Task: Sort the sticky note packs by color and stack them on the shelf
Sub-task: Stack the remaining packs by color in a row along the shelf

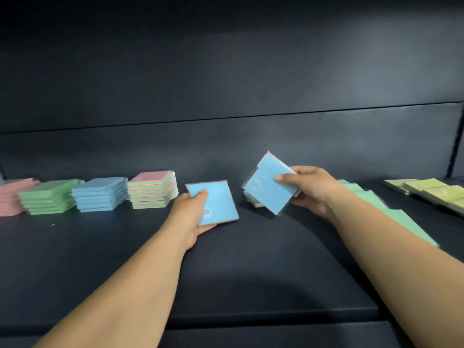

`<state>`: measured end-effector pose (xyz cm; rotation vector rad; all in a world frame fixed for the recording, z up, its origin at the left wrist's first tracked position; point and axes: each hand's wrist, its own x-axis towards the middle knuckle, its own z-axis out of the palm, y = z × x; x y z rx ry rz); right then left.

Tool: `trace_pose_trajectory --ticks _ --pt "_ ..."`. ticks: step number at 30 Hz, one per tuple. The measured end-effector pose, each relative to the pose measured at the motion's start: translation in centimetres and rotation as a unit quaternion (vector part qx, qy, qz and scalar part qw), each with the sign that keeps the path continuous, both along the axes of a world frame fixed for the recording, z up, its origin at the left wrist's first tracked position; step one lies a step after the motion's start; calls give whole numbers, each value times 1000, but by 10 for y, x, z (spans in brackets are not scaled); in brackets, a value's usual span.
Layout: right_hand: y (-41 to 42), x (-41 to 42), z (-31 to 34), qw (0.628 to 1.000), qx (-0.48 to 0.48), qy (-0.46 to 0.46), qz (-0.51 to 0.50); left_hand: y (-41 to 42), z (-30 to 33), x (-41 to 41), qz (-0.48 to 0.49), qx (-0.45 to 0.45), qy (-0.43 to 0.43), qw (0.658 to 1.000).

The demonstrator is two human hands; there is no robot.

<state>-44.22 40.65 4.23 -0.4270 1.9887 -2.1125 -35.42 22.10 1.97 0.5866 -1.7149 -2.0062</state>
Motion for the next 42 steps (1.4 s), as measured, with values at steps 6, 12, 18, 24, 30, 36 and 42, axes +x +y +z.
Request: trace_pose_trajectory --ticks 6,12,18,24,30,36,42 --pt "-9 9 -3 995 -1 -10 101 11 3 6 -102 -32 2 994" --pt "-17 16 -3 993 -35 13 109 16 0 9 -204 -65 9 977" --pt "-10 9 -1 992 70 -95 46 10 1 5 -134 -25 83 987" --pt "-11 9 -2 979 131 -146 61 9 1 4 -110 -32 131 985" --pt "-12 11 -2 986 107 -126 30 9 -1 3 -122 -44 116 985" --pt "-14 16 -2 987 100 -122 45 12 0 5 -159 -63 107 979" --pt "-12 13 -1 990 -89 -111 1 15 -2 6 -202 -79 28 976"
